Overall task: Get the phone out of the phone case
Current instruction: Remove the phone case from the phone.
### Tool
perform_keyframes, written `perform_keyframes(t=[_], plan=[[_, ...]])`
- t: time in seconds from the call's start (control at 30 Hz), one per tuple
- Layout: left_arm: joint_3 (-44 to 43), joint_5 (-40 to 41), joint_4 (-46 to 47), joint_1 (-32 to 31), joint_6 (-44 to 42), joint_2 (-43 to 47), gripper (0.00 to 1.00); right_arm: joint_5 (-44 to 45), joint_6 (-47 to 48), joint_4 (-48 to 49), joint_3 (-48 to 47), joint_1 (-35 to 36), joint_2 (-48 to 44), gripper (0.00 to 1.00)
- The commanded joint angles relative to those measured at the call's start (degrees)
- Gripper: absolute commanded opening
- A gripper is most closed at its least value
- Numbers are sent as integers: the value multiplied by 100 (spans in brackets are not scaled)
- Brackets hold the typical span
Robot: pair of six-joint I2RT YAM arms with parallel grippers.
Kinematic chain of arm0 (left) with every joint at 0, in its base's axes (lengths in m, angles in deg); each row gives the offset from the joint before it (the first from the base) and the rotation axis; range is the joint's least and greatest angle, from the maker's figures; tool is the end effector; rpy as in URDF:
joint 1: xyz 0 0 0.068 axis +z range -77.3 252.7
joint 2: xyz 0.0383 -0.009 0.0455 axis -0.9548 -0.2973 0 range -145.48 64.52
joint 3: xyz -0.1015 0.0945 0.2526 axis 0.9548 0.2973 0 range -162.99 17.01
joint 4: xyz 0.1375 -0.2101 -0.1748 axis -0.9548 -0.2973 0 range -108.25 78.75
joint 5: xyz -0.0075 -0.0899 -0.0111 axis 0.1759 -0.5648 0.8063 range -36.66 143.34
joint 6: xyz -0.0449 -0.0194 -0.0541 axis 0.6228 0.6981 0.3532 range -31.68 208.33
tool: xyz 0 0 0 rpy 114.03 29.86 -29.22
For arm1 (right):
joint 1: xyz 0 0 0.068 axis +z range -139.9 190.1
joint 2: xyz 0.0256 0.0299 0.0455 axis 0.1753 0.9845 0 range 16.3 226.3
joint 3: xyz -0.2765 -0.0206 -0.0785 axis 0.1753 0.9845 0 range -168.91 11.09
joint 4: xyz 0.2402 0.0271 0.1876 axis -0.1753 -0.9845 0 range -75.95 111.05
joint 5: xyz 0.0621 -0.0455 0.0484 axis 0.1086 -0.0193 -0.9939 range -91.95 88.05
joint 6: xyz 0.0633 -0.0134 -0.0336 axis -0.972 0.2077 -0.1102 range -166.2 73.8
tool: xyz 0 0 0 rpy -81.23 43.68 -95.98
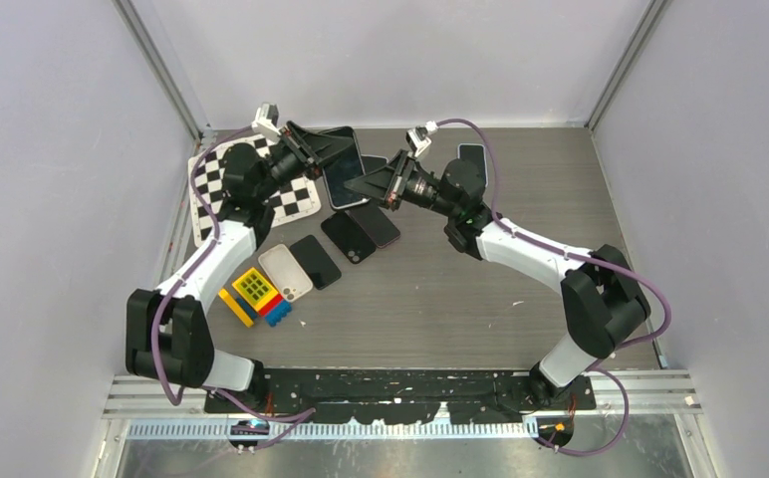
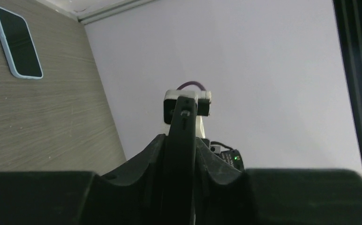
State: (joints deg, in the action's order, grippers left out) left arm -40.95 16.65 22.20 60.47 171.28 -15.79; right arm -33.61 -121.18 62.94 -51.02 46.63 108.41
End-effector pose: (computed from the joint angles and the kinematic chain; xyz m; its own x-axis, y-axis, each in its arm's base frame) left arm 0.3696 -0.1172 0.3573 -0.7143 -0.6594 -0.2345 0.2777 0.0405 -0.9598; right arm 0.3315 0.2852 0.3249 -0.8451 0.3971 -0.3580 -0.3980 -0.0203 0.9171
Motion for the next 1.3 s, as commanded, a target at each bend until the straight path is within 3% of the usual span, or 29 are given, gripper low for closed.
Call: perform_keyframes(t=[0.0,0.07,0.17,0.4,0.53,0.6,0.7,0.8,1.0,1.13,1.27], plan=[[-267,-1158,-158,-280,-116,345,38,717,142,642,-123,-300,-295,1],[-241,-1139,-159,-272,-167,347,59,701,77,681,-145,-359,-394,1],[-154,-1079,-106,-235,-238,377,76,693,-56,673,-165,-413,-530,1],[12,-1123,212,-90,-330,454,87,681,-518,783,-176,-614,-709,1],[96,-1159,297,-72,-401,466,84,650,-881,851,-249,-682,-671,1],[151,-1173,247,-74,-512,472,73,618,-1052,886,-319,-697,-629,1],[223,-1269,275,-64,-659,478,48,502,-1194,901,-419,-714,-530,1],[282,-1277,179,-44,-832,511,37,386,-1420,1010,-528,-730,-420,1],[268,-1216,72,-1,-990,504,37,270,-1727,1137,-614,-735,-265,1],[282,-1262,71,24,-1067,515,57,266,-1885,1173,-634,-758,-243,1],[365,-1288,58,104,-1147,614,62,278,-2076,1169,-625,-797,-202,1]])
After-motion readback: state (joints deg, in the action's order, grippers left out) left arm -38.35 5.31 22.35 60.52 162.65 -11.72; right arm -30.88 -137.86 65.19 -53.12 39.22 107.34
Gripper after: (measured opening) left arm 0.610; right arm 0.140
